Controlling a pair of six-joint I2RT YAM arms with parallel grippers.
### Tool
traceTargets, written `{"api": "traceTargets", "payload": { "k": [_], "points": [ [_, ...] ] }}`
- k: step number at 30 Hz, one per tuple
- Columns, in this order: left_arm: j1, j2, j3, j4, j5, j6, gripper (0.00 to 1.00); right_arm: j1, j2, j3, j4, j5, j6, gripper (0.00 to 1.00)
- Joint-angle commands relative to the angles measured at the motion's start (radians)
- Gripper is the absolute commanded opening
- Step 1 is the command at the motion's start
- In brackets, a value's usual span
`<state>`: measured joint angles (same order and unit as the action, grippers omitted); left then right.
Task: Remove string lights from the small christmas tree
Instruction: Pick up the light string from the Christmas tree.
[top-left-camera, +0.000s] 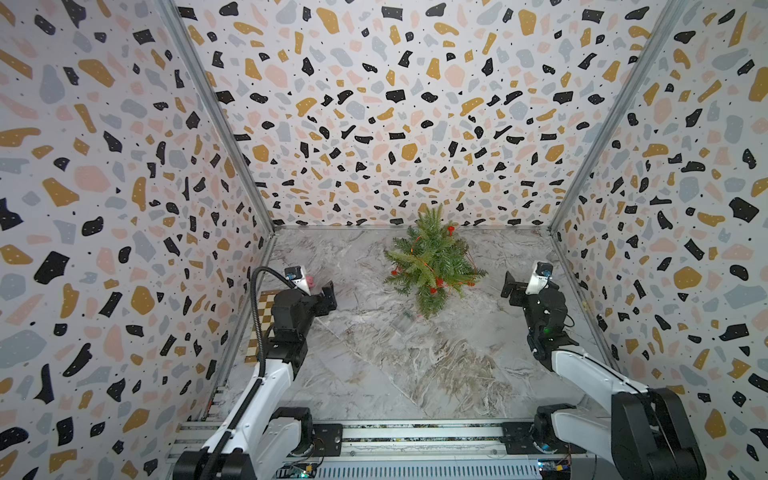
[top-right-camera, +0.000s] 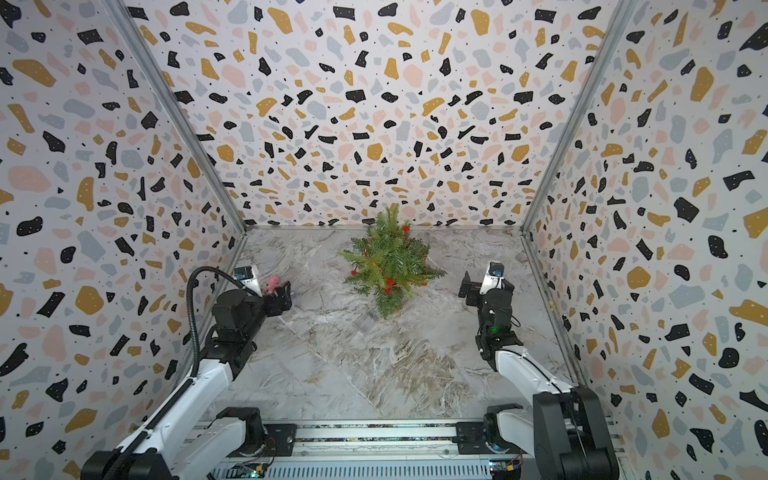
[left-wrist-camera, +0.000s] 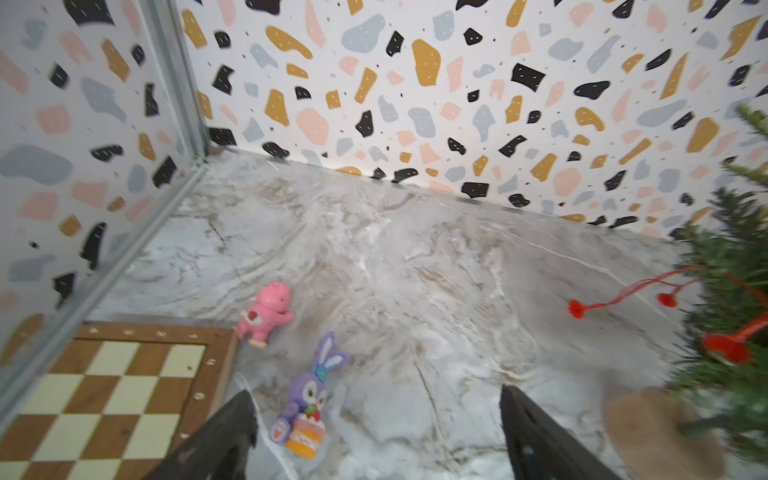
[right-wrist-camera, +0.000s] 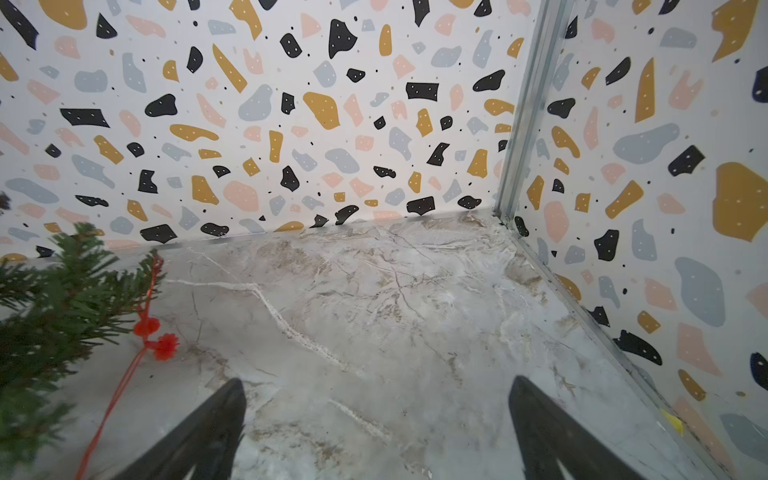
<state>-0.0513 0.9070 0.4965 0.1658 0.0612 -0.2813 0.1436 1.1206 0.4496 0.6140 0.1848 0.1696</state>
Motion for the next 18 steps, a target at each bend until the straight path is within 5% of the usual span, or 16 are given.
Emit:
{"api": "traceTargets", "payload": {
  "k": [1, 7, 18],
  "points": [
    [-0.053, -0.048, 0.082, -0.118, 0.176, -0.101, 0.87, 0.004, -0.069, 0.087, -0.306, -0.114, 0.091, 0.97],
    [-0.265, -0.107, 0.235, -0.324, 0.324, 0.007, 0.86, 0.043, -0.205, 0.209, -0.533, -0.249, 0.117, 0.93],
    [-0.354, -0.130, 0.384, -0.621, 0.730, 0.246, 0.79, 0.142, -0.331, 0.403, -0.861, -0.339, 0.029, 0.81]
  ]
}}
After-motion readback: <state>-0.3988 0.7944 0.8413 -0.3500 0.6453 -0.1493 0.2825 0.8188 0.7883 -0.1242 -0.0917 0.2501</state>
